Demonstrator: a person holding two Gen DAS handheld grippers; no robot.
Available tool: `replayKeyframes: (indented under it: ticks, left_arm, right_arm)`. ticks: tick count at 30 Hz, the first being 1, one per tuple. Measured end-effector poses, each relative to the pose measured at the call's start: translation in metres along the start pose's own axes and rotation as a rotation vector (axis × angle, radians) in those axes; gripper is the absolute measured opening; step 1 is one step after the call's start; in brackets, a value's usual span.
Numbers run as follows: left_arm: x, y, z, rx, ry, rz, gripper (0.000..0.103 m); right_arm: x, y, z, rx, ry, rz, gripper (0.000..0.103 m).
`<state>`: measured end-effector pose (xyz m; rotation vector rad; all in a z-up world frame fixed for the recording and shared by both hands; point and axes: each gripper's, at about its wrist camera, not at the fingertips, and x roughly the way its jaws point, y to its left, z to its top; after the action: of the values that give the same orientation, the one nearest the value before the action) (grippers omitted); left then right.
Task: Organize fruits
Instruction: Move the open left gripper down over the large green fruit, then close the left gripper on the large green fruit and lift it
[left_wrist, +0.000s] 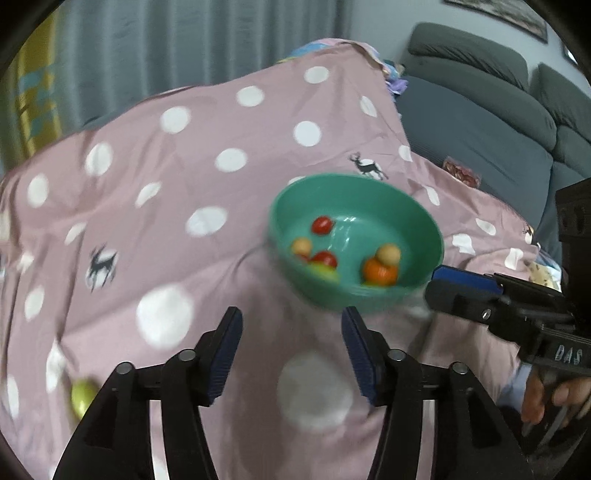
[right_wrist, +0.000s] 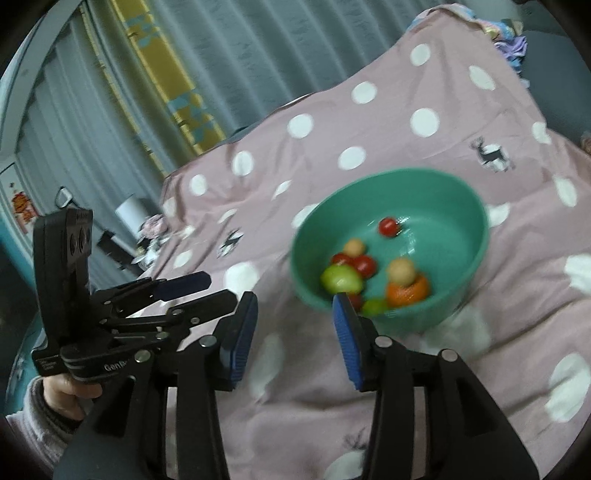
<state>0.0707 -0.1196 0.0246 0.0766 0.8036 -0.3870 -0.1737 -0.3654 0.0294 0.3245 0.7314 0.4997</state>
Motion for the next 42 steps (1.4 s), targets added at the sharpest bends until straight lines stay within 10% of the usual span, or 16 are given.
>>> replayKeyframes:
  ticks: [14,42]
  left_arm:
    - [-0.113,0.134,-0.127,-0.304,-0.004,0.27,0.066]
    - [-0.071,0.128,-0.132,-0.108,0.294,-0.069,0.056]
  right_arm:
    - [0.019,0.049,-0.04,-0.057,0.124,0.118,0.048]
    - [0.133,0.188,-0.116,-0.393,0.548,0.402,0.048]
